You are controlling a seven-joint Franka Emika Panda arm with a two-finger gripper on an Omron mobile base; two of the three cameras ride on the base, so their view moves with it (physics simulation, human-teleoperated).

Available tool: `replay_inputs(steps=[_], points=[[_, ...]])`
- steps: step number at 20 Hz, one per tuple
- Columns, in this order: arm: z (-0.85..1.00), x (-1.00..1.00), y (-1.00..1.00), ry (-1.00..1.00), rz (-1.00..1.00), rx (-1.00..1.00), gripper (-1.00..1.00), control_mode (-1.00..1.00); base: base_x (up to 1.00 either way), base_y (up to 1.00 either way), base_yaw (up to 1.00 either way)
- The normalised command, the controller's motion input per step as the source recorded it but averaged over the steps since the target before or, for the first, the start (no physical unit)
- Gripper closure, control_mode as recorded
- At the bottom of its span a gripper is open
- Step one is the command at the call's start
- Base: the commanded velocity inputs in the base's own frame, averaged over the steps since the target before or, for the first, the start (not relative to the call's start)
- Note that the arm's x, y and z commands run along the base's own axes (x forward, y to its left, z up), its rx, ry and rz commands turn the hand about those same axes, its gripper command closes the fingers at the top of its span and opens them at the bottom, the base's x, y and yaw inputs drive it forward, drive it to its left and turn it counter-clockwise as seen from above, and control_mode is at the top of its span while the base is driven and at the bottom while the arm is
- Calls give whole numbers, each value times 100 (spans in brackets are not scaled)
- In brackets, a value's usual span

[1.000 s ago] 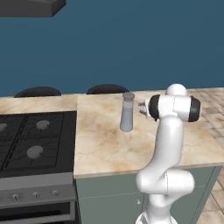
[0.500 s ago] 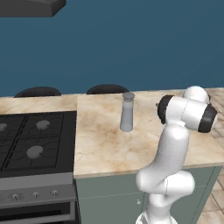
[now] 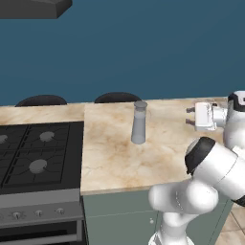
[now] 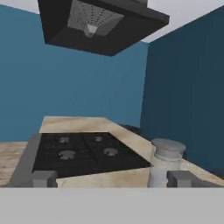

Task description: Place the pitcher and cup on the dining counter for serving.

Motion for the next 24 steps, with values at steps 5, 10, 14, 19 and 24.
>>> replay_inputs(steps=[5,10,14,19,24], points=[[35,-25,35,36,-8,-65,-100,-100,0,0,0],[4,-4,45,27,0,-77,-100,-100,0,0,0],[33,-27,22,24,-6,-53,-100,-100,0,0,0],[2,-10,0,1,-6,-7,-100,-100,0,0,0],[0,0,0,0,0,0,-100,-100,0,0,0]])
